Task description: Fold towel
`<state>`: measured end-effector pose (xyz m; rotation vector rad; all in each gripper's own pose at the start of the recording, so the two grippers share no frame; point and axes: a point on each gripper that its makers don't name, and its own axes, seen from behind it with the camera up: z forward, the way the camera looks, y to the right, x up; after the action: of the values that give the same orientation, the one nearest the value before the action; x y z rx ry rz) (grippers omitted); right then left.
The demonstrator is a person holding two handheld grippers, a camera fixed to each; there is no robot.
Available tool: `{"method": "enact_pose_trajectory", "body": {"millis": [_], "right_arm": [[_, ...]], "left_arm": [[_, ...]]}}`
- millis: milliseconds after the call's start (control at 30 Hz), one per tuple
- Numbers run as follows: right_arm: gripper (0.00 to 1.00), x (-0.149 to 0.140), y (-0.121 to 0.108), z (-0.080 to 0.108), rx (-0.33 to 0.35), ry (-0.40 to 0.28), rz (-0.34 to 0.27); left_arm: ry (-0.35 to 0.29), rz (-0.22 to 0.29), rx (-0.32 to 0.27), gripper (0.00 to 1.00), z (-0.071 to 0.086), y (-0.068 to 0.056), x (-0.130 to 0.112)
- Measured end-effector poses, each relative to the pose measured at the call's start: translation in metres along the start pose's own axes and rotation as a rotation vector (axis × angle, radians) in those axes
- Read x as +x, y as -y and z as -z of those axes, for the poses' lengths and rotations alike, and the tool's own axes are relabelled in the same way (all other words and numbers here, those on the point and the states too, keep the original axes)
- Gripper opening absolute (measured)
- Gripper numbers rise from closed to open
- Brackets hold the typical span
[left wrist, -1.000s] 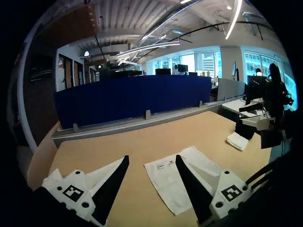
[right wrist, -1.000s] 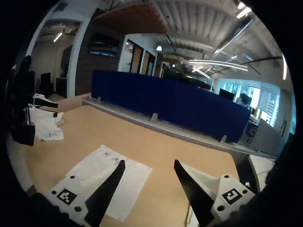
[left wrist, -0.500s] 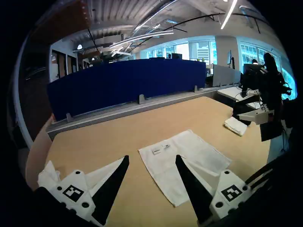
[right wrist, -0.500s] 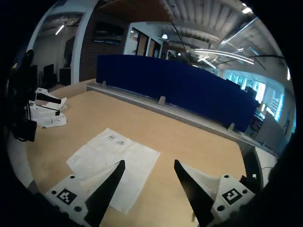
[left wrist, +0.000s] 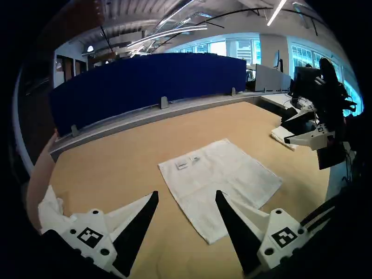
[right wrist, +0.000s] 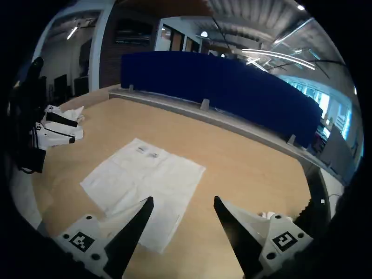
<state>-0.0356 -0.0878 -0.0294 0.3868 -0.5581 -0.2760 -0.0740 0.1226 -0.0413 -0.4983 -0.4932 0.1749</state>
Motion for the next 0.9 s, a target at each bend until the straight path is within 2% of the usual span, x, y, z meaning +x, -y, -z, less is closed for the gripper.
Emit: {"method": "enact_pose_trajectory", "body": {"millis": [367, 600, 900], "right_arm": [[1.0, -0.041, 0.013, -0.012, 0.035, 0.075, 0.005], [1.0, -0.064, 0.018, -0.018, 0.047, 0.114, -0.002], [1.0, -0.09, 0.023, -0.019, 0.062, 0.158, 0.008]], "left_arm": [[0.084, -0.005, -0.033, 0.91, -0.017, -0.013, -0.037], [0.139, -0.011, -0.061, 0.91, -0.025, -0.025, -0.062], [0.198, -0.012, -0.07, 0.91, -0.036, -0.029, -0.089]]}}
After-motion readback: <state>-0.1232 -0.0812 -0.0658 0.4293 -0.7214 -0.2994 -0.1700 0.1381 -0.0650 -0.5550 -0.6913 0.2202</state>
